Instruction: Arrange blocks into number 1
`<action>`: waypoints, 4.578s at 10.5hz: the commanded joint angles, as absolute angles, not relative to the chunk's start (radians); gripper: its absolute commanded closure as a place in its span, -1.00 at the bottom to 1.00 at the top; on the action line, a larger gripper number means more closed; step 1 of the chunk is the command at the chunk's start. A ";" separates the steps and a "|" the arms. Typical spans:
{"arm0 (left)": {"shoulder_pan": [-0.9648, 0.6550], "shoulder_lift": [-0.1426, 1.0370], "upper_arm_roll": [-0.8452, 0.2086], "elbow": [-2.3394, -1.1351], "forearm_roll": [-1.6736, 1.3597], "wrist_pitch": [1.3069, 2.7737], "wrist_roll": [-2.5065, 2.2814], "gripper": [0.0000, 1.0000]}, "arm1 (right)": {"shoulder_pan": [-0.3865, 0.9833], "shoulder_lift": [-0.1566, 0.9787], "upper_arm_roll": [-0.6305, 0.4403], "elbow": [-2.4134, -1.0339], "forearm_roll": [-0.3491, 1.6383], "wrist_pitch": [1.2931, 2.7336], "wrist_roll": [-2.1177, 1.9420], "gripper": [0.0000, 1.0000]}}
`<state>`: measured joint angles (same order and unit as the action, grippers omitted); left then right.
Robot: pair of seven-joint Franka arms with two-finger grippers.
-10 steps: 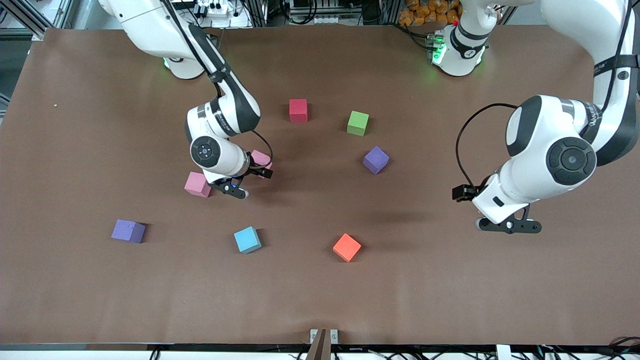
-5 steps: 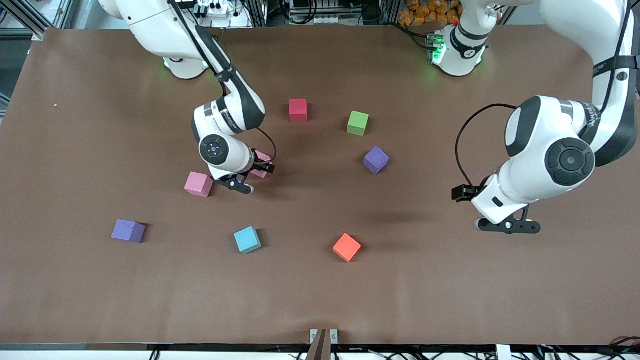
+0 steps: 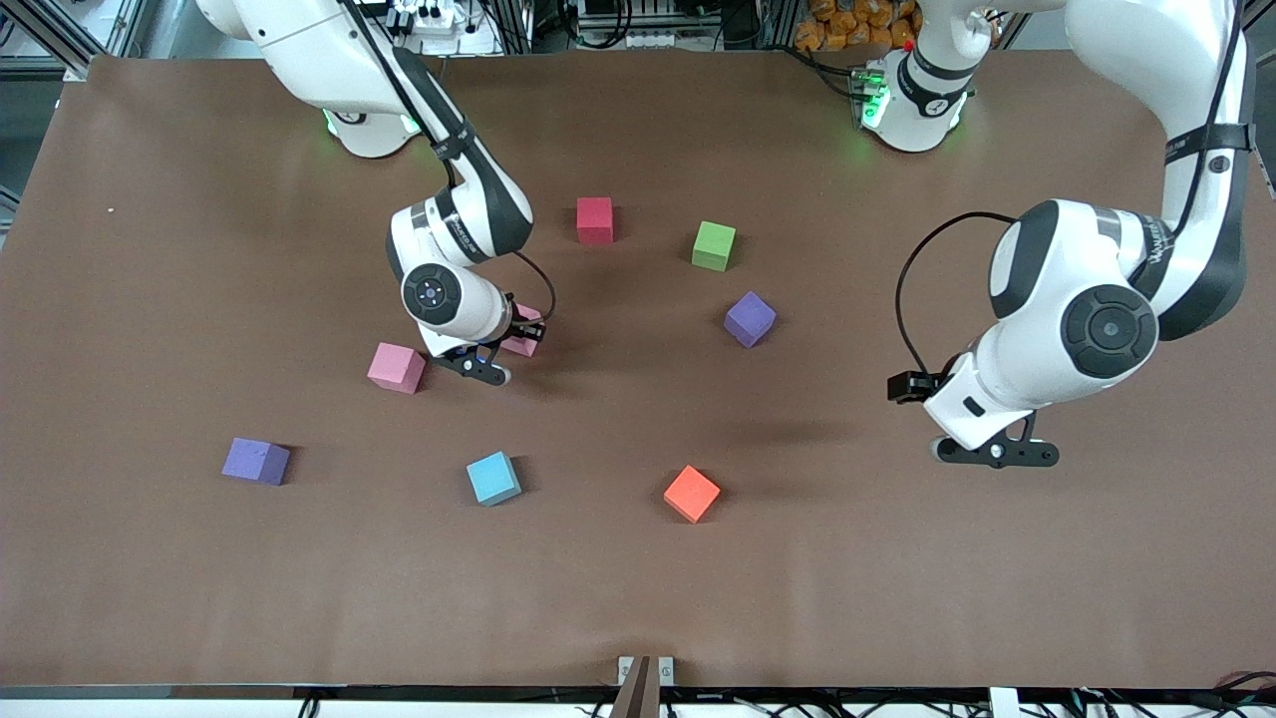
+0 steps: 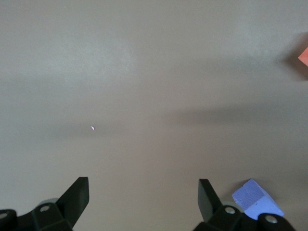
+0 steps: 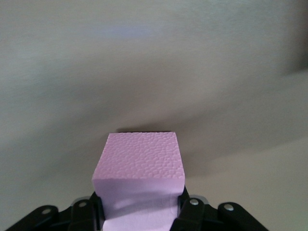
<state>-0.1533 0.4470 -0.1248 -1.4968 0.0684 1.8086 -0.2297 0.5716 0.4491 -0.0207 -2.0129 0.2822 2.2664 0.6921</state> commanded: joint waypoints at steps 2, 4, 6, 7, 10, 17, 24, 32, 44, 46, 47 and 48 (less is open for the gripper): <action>-0.190 0.451 -0.121 -1.529 0.066 1.816 -0.279 -1.00 | 0.747 0.359 -0.034 -2.033 0.288 2.278 0.701 0.01; -0.195 0.448 -0.123 -1.558 0.022 1.816 -0.333 -1.00 | 0.829 0.373 -0.034 -2.033 0.287 2.319 0.703 -0.03; -0.236 0.446 -0.121 -1.590 0.008 1.816 -0.412 -1.00 | 0.885 0.385 -0.034 -2.037 0.285 2.338 0.712 -0.03; -0.244 0.437 -0.123 -1.620 0.008 1.819 -0.452 -1.00 | 0.897 0.384 -0.032 -2.052 0.285 2.338 0.712 -0.03; -0.259 0.400 -0.168 -1.744 0.006 1.914 -0.588 -1.00 | 0.928 0.385 -0.032 -2.104 0.279 2.355 0.707 -0.04; -0.265 0.402 -0.239 -1.789 0.008 1.927 -0.692 -1.00 | 0.951 0.399 -0.032 -2.143 0.270 2.396 0.710 -0.10; -0.270 0.406 -0.239 -1.787 0.008 1.931 -0.692 -1.00 | 0.855 0.286 -0.032 -2.143 0.262 2.393 0.703 -1.00; -0.568 0.419 -0.241 -1.770 0.005 1.976 -1.015 -1.00 | 0.425 0.287 -0.031 -1.981 0.098 2.376 0.179 -1.00; -0.931 0.661 -0.244 -1.634 -0.020 2.189 -1.129 -1.00 | 0.236 0.313 -0.049 -1.985 0.094 2.240 0.081 -1.00; -0.931 0.663 -0.245 -1.634 -0.031 2.212 -1.135 -1.00 | 0.239 0.313 -0.049 -1.985 0.094 2.240 0.080 -1.00; -0.939 0.664 -0.245 -1.634 -0.034 2.212 -1.135 -1.00 | 0.241 0.313 -0.055 -1.985 0.094 2.240 0.075 -1.00; -0.948 0.670 -0.245 -1.634 -0.040 2.214 -1.137 -1.00 | 0.245 0.313 -0.066 -1.985 0.094 2.240 0.072 -1.00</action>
